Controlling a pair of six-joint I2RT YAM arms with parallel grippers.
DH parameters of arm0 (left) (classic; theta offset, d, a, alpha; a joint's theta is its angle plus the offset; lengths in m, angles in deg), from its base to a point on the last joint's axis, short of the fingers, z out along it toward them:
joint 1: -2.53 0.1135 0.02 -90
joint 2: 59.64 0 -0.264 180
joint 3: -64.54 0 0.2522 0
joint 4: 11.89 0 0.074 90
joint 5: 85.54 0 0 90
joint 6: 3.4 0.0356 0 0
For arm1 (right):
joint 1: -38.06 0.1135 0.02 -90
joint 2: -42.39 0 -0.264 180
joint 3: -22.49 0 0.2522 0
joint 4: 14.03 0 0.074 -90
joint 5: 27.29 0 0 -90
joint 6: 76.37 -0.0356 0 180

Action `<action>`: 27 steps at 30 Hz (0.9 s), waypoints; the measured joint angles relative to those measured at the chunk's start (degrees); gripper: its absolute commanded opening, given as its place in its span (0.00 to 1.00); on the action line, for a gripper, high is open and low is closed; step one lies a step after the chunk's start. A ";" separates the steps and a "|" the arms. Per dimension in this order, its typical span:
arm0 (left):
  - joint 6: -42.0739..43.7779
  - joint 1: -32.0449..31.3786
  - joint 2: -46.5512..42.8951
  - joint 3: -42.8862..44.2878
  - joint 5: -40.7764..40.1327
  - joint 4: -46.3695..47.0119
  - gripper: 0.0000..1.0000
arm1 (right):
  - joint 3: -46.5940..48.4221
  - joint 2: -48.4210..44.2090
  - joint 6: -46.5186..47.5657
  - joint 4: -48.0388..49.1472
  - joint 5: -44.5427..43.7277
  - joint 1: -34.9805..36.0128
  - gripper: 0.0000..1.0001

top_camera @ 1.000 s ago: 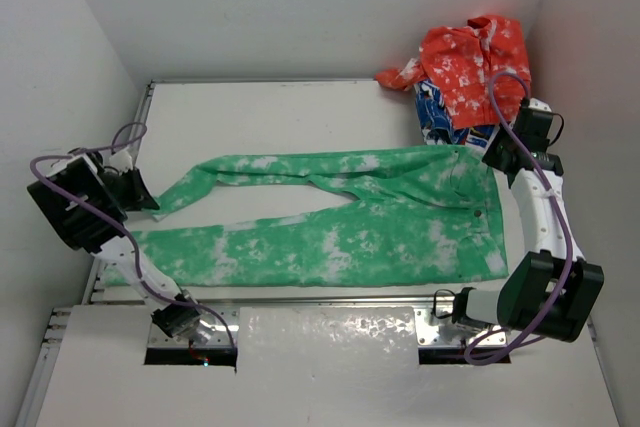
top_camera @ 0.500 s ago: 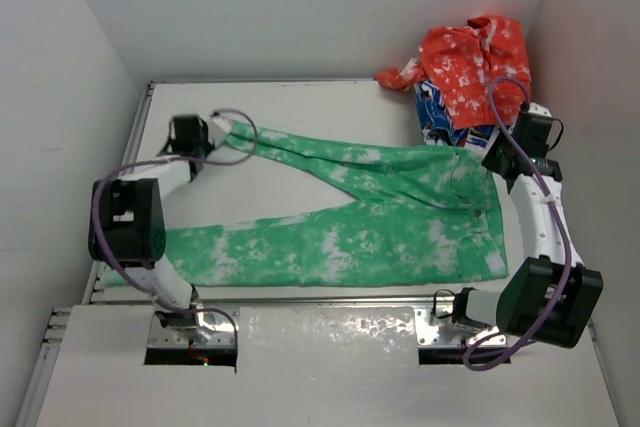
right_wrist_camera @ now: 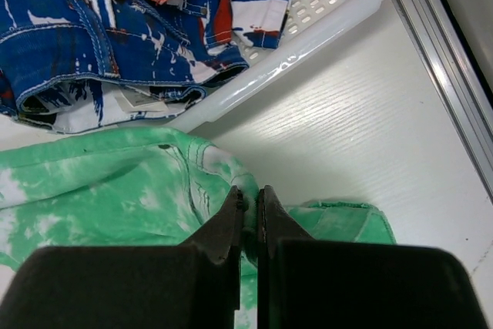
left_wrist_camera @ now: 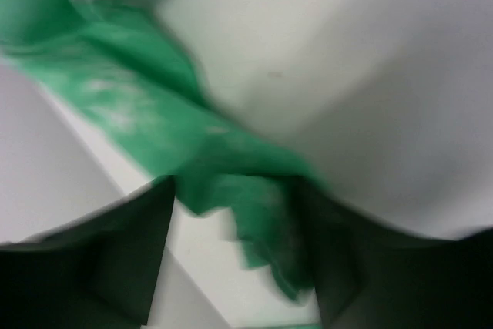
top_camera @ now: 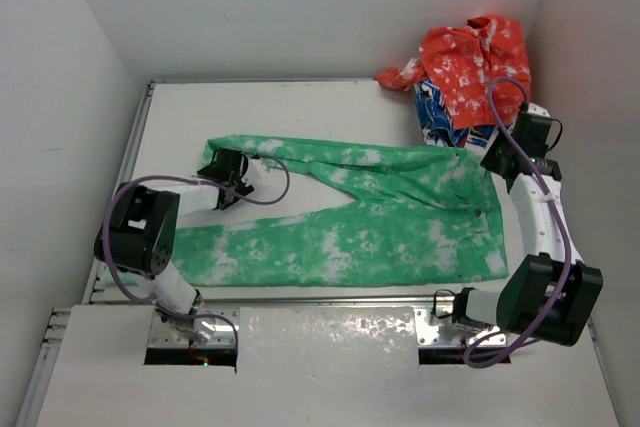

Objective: Fold and stack the trousers
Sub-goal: Fold the trousers

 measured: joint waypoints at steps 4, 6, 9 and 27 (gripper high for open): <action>-2.05 -0.55 -1.92 2.51 3.96 -5.40 0.81 | 0.00 -0.09 0.04 0.50 0.42 0.00 0.00; -2.45 -0.66 -2.51 3.78 5.79 -8.96 1.00 | -0.02 -0.31 0.04 0.52 0.63 0.00 0.00; -4.26 -0.90 -3.67 6.23 10.38 -16.13 1.00 | -0.31 -0.96 0.02 1.14 0.83 0.00 0.00; -3.37 -2.49 -17.88 24.41 31.65 -46.66 1.00 | -3.63 -0.90 0.20 6.56 3.02 -0.02 0.00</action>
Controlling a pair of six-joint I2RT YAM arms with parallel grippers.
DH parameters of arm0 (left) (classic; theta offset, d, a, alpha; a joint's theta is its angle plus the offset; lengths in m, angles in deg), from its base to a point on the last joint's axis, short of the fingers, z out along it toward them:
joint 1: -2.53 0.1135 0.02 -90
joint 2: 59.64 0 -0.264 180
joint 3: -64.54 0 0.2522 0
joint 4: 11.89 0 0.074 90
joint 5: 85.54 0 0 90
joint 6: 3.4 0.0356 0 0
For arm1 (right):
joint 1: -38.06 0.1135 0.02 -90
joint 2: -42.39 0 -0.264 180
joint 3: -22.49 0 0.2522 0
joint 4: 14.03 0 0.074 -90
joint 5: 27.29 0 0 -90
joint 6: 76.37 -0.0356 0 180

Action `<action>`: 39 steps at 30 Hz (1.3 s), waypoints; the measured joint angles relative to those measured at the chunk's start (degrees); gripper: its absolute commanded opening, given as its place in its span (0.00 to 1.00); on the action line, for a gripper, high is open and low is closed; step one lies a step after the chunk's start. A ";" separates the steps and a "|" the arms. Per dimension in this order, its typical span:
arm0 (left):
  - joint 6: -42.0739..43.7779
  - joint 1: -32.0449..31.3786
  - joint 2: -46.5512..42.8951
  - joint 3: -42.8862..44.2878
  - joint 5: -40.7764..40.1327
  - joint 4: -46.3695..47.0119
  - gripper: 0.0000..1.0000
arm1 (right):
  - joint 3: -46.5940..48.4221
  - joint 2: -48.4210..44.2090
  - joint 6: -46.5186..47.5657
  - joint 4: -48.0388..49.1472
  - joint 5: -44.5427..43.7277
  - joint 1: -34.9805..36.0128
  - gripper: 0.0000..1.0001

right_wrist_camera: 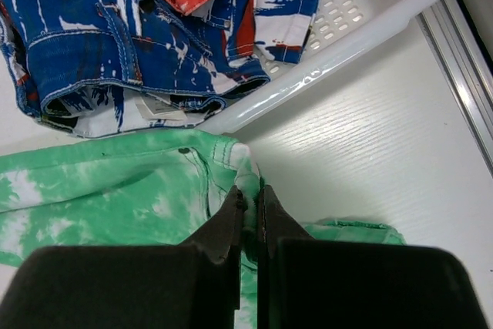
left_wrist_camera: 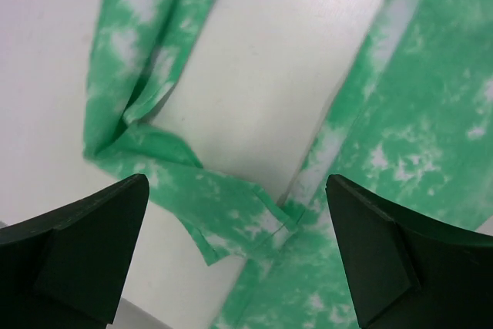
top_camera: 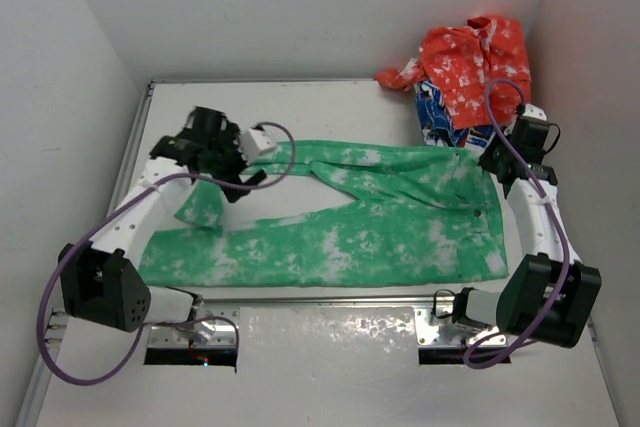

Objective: Fold and stack the trousers
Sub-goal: Fold the trousers

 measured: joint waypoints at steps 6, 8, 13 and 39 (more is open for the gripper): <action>-6.80 25.24 0.72 6.19 5.38 0.85 0.39 | 0.00 0.87 0.00 0.55 0.72 0.02 0.00; -8.52 31.76 3.72 8.00 5.42 1.20 0.40 | 0.00 0.92 0.00 0.81 0.79 0.00 0.00; -10.99 34.95 13.81 7.13 5.97 -1.70 0.64 | -0.02 1.14 0.07 1.40 0.79 0.00 0.00; -16.33 34.71 30.42 1.31 -4.07 3.82 0.00 | 0.09 3.30 0.46 2.03 0.94 0.02 0.00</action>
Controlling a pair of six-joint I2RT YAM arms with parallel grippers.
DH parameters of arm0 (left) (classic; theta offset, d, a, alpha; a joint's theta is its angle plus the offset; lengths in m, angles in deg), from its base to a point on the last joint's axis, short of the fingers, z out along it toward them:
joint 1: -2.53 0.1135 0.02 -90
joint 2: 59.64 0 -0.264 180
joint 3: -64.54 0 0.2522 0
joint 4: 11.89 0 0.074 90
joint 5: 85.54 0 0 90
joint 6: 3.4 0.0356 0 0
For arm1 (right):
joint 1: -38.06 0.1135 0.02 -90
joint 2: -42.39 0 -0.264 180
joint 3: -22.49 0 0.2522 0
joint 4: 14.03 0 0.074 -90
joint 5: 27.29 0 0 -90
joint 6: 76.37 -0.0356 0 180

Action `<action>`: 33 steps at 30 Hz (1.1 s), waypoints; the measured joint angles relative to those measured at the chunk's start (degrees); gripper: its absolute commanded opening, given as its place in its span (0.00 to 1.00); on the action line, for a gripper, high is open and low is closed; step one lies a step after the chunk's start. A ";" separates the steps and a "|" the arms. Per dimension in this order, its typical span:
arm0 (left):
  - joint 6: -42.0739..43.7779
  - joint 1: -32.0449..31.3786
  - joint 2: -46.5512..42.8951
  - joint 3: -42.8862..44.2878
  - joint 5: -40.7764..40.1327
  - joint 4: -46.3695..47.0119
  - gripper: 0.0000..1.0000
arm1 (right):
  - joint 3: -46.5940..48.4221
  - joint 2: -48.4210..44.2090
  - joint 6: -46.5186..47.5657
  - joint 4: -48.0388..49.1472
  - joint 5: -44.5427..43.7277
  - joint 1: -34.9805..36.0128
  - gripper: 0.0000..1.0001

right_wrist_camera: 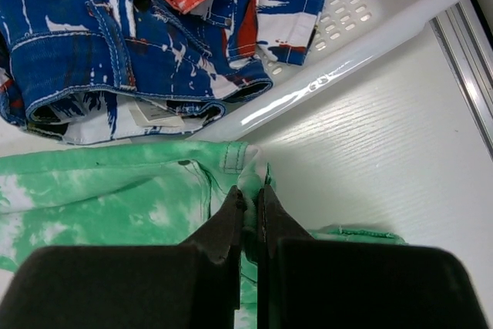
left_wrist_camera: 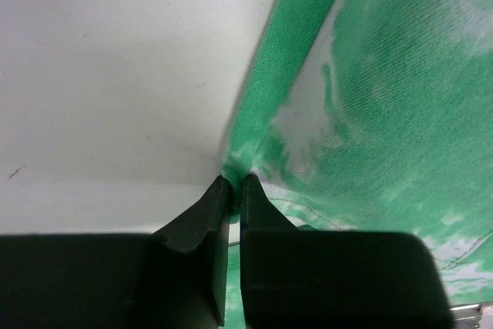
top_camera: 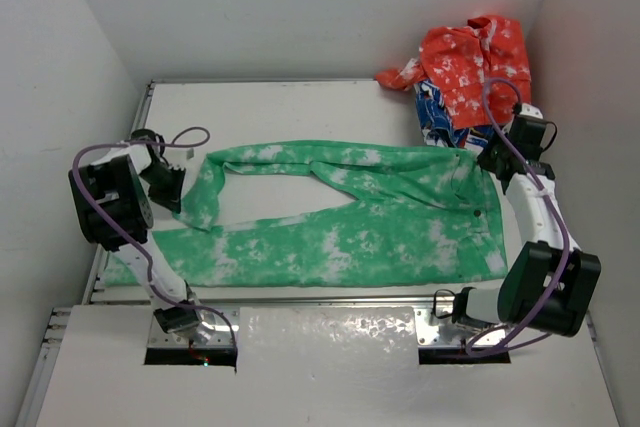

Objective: Fold and stack the trousers
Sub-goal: Fold the trousers

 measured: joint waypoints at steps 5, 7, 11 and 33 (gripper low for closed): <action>0.48 0.31 2.36 4.15 -0.44 -2.91 0.00 | 2.93 2.10 -0.02 -1.22 -0.50 -0.07 0.00; 0.92 0.48 4.85 9.51 -1.90 -2.69 0.00 | 5.40 3.48 -0.04 -2.34 -0.61 -0.35 0.00; 3.37 1.77 8.20 26.03 -5.66 -1.73 0.00 | 11.54 6.08 -0.07 -4.59 -0.61 -1.07 0.00; 19.32 20.65 -25.14 -3.87 -0.79 15.78 0.00 | -8.61 -13.09 -11.76 -0.74 -1.62 -6.56 0.00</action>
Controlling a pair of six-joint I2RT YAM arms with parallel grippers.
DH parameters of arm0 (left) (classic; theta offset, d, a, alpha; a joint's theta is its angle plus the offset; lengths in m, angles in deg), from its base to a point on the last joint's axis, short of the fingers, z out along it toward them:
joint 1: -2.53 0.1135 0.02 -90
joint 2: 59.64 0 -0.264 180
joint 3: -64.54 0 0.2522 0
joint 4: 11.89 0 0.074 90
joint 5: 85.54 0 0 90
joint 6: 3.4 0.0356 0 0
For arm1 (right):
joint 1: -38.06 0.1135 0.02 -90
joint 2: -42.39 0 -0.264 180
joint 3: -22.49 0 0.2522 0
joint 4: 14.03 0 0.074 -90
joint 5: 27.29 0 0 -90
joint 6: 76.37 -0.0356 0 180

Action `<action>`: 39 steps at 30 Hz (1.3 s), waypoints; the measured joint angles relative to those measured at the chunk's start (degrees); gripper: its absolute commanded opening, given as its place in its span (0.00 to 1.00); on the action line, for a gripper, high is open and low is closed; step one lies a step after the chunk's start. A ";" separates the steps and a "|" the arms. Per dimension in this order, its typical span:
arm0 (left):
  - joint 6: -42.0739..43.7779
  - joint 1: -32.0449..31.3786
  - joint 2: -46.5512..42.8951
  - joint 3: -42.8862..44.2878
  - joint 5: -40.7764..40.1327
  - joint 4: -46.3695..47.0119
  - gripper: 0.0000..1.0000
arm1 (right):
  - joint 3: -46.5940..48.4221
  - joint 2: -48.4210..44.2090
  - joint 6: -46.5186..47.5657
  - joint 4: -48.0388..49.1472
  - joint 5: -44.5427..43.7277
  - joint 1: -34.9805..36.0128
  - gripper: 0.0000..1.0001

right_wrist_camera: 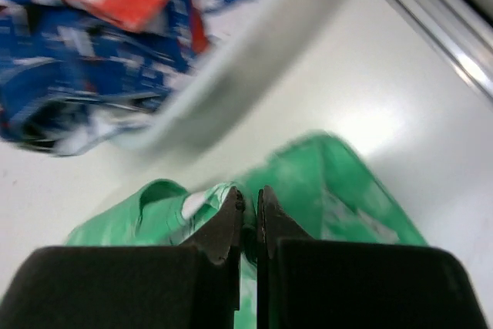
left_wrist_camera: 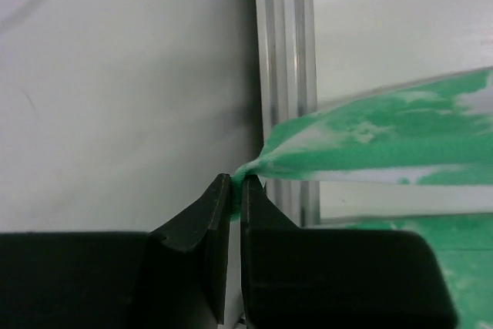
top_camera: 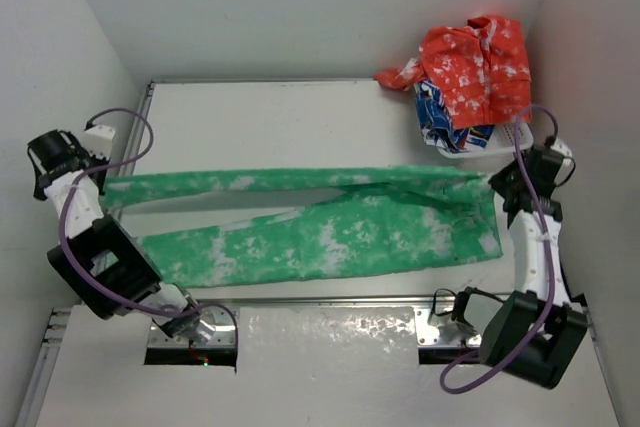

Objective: Fold and stack the trousers
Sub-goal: Fold the trousers

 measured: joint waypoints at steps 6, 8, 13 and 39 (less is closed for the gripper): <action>0.20 7.02 -1.42 -4.50 8.02 -0.26 0.00 | -9.33 -3.56 -7.89 0.11 -0.20 -4.79 0.00; 1.53 7.89 -1.68 -4.79 10.27 -0.44 0.00 | -9.16 -3.32 -8.92 0.59 0.04 -4.94 0.00; 9.07 9.86 -3.98 -4.76 15.89 -1.60 0.00 | -4.39 -3.63 -9.88 -1.57 -0.79 -4.98 0.00; 60.28 40.48 -6.54 -18.27 28.26 -21.09 0.00 | -20.81 -17.59 -12.59 -14.36 -17.44 -6.05 0.00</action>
